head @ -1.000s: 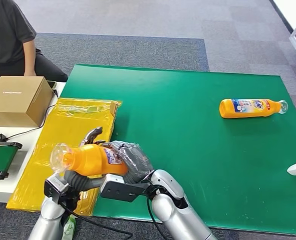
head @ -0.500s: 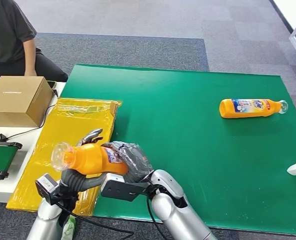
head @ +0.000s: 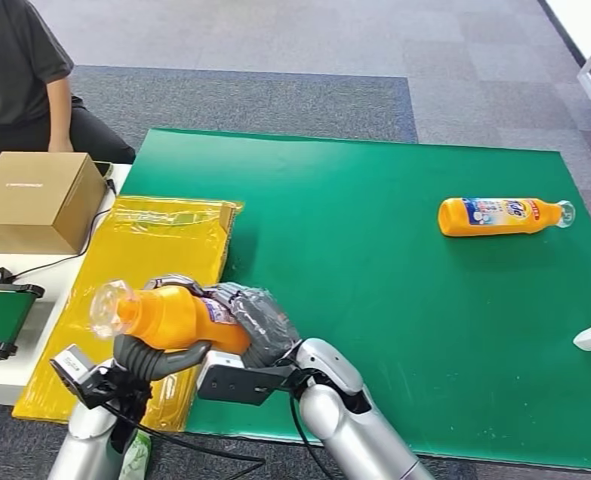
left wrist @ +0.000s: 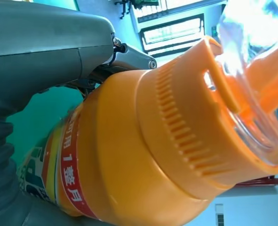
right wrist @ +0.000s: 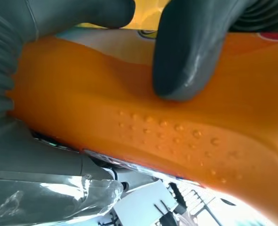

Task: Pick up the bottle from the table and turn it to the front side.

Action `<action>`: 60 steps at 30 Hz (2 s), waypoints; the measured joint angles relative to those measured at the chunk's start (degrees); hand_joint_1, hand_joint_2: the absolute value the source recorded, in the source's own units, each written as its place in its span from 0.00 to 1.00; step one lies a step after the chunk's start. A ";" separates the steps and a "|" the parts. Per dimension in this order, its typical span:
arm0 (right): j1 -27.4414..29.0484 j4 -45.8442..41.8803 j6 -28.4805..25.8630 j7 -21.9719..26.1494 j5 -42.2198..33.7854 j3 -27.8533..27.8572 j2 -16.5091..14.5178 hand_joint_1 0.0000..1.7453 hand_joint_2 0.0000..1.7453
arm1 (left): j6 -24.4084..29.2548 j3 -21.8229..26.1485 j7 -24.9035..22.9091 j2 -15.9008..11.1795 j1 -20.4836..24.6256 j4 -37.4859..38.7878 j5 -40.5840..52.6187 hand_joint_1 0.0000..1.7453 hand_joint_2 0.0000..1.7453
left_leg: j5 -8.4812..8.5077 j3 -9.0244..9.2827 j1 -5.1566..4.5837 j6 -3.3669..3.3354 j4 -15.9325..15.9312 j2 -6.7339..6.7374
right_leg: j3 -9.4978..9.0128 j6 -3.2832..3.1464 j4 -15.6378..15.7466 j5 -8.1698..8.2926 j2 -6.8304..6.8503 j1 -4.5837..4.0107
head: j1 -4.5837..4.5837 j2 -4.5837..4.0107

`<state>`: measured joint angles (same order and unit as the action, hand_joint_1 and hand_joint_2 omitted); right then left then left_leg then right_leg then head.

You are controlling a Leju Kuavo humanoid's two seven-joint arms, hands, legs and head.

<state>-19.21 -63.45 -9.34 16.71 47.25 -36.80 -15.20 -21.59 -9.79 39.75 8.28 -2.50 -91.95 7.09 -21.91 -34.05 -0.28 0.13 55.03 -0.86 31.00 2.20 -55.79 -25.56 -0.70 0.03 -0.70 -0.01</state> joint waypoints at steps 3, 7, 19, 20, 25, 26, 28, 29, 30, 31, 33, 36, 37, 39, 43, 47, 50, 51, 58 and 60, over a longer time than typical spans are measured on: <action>-0.26 0.02 -0.81 -0.33 0.05 -0.02 -0.01 0.00 1.00 | 2.15 -0.02 -0.07 0.03 -0.18 -1.32 1.07 1.00 1.00 | 0.00 0.00 0.00 0.00 0.00 0.00 | 0.01 0.00 0.00 0.00 0.00 0.00 | 0.00 0.01; -0.28 -0.94 -1.68 -1.69 0.84 0.85 0.04 0.00 1.00 | 8.49 -0.25 -0.14 0.09 -1.09 -4.08 5.68 1.00 1.00 | 0.00 0.00 0.00 0.00 0.00 0.00 | 0.06 0.00 0.00 0.00 -0.01 0.00 | 0.00 0.01; 10.43 -13.18 -1.51 -4.40 6.01 17.06 1.55 0.00 1.00 | 25.29 11.23 0.06 2.56 -2.90 -15.48 22.32 1.00 1.00 | -0.01 -0.04 0.00 0.01 0.00 -0.03 | 0.03 -0.02 0.01 -0.02 0.04 0.00 | -0.01 -0.01; 11.20 -14.25 -1.46 -4.37 6.10 18.16 1.62 0.00 1.00 | 26.51 12.41 -0.31 2.86 -2.96 -15.81 24.97 1.00 1.00 | -0.01 -0.03 0.00 0.01 0.00 -0.03 | 0.03 -0.02 0.01 -0.02 0.04 0.00 | 0.01 -0.01; 14.58 -19.00 -1.05 -3.76 6.52 23.35 1.75 0.00 1.00 | 30.26 16.37 -6.78 3.22 -3.68 -16.29 38.80 1.00 1.00 | -0.01 -0.03 0.00 0.02 0.00 -0.03 | 0.04 -0.02 0.01 -0.02 0.04 0.00 | 0.01 -0.01; 15.12 -19.73 -0.96 -3.57 6.60 24.16 1.76 0.00 1.00 | 30.35 16.60 -8.28 3.10 -3.93 -16.21 41.02 1.00 1.00 | -0.01 -0.03 0.00 0.02 0.00 -0.03 | 0.04 -0.02 0.01 -0.02 0.04 0.00 | 0.01 -0.01; 16.03 -20.89 -0.76 -3.15 6.68 25.42 1.76 0.00 1.00 | 29.62 16.81 -11.39 2.65 -4.26 -15.89 44.41 1.00 1.00 | -0.01 -0.03 0.00 0.02 0.00 -0.02 | 0.05 -0.03 0.01 -0.02 0.03 0.00 | -0.01 -0.01; 16.35 -21.33 -0.54 -2.84 6.68 25.92 1.76 0.00 1.00 | 28.40 16.82 -13.66 2.27 -4.34 -15.49 46.00 1.00 1.00 | -0.01 -0.02 0.00 0.02 0.00 -0.01 | 0.05 -0.03 0.01 -0.02 0.03 0.00 | -0.01 -0.01; 16.60 -21.73 -0.25 -2.47 6.63 26.38 1.76 0.00 1.00 | 26.51 16.75 -16.76 1.71 -4.41 -14.78 47.85 1.00 1.00 | -0.01 -0.02 0.00 0.02 0.00 -0.01 | 0.06 -0.03 0.01 -0.02 0.03 0.00 | -0.01 0.00; 16.79 -22.08 0.14 -2.05 6.57 26.80 1.75 0.00 1.00 | 24.51 16.60 -20.02 1.00 -4.48 -13.71 49.72 1.00 1.00 | -0.01 -0.02 0.00 0.02 0.00 0.00 | 0.07 -0.04 0.01 -0.01 0.03 0.00 | 0.00 0.01; 16.98 -22.55 0.96 -1.29 6.40 27.42 1.74 0.00 1.00 | 21.91 16.04 -24.92 -0.45 -4.12 -11.25 52.66 1.00 1.00 | -0.01 0.02 0.00 0.02 0.00 0.00 | 0.03 -0.05 0.01 -0.01 0.02 0.00 | -0.01 0.00; 17.03 -22.75 1.78 -0.69 6.33 27.70 1.73 0.00 1.00 | 22.34 14.56 -27.97 -2.24 -1.64 -7.44 56.85 1.00 1.00 | -0.05 0.26 -0.01 0.08 -0.03 -0.01 | -0.21 -0.08 0.00 -0.04 0.03 0.00 | 0.01 -0.01; 17.02 -22.75 1.94 -0.57 6.33 27.70 1.72 0.00 1.00 | 22.91 13.98 -28.50 -2.78 -0.59 -5.93 58.69 1.00 1.00 | -0.07 0.35 -0.01 0.12 -0.04 -0.01 | -0.27 -0.10 0.00 -0.04 0.00 0.00 | 0.01 -0.01; 16.93 -22.73 2.12 -0.30 6.31 27.63 1.72 0.00 1.00 | 24.31 12.63 -28.90 -4.02 1.55 -2.47 62.72 1.00 1.00 | -0.09 0.47 -0.01 0.20 -0.06 -0.01 | -0.32 -0.13 -0.04 -0.03 -0.04 0.00 | 0.00 0.00; 16.03 -22.34 2.08 0.73 5.64 26.87 1.70 0.00 1.00 | 29.13 8.20 -28.43 -7.48 6.21 7.61 71.05 0.85 1.00 | 0.05 0.52 -0.01 0.36 -0.06 -0.01 | -0.25 -0.24 -0.26 0.03 -0.04 0.00 | -0.01 0.00; 15.21 -21.82 2.00 1.00 5.14 25.89 1.69 0.00 1.00 | 30.86 4.48 -28.20 -9.53 9.65 15.32 74.49 0.13 1.00 | 0.13 0.55 -0.01 0.43 -0.06 -0.01 | -0.23 -0.31 -0.39 0.07 -0.04 0.00 | -0.01 -0.01; 14.86 -21.48 2.07 1.25 4.78 25.27 1.67 0.00 1.00 | 31.20 2.03 -27.21 -10.97 11.09 19.91 74.80 0.00 1.00 | 0.20 0.54 0.00 0.50 -0.07 -0.01 | -0.19 -0.35 -0.44 0.08 -0.04 -0.02 | -0.01 0.00; 14.73 -21.34 2.13 1.37 4.65 25.02 1.67 0.00 1.00 | 31.04 1.28 -26.80 -11.45 11.25 21.42 74.50 0.00 1.00 | 0.23 0.51 0.01 0.53 -0.07 0.00 | -0.14 -0.38 -0.45 0.10 -0.06 -0.04 | -0.01 -0.01; 14.36 -20.62 1.92 1.63 3.85 24.25 1.67 0.00 1.00 | 33.88 -0.84 -25.07 -13.36 10.41 25.72 68.80 0.00 0.00 | 0.35 0.16 0.08 0.50 -0.07 0.02 | 0.13 -0.48 -0.46 0.18 -0.04 -0.08 | -0.01 -0.01; 14.44 -20.63 1.45 1.28 3.85 24.31 1.68 0.00 1.00 | 35.31 -0.18 -24.27 -12.88 8.86 24.03 65.27 0.00 0.00 | 0.34 0.05 0.08 0.49 -0.06 0.03 | 0.26 -0.48 -0.45 0.18 -0.04 -0.08 | -0.01 -0.02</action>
<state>-4.77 -84.07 -7.89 17.99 51.10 -12.49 -13.52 13.73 -9.97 15.47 -4.60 6.37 -67.92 72.37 -21.57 -34.00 -0.20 0.62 54.97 -0.83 31.26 1.72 -56.24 -25.38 -0.74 -0.05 -0.72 -0.02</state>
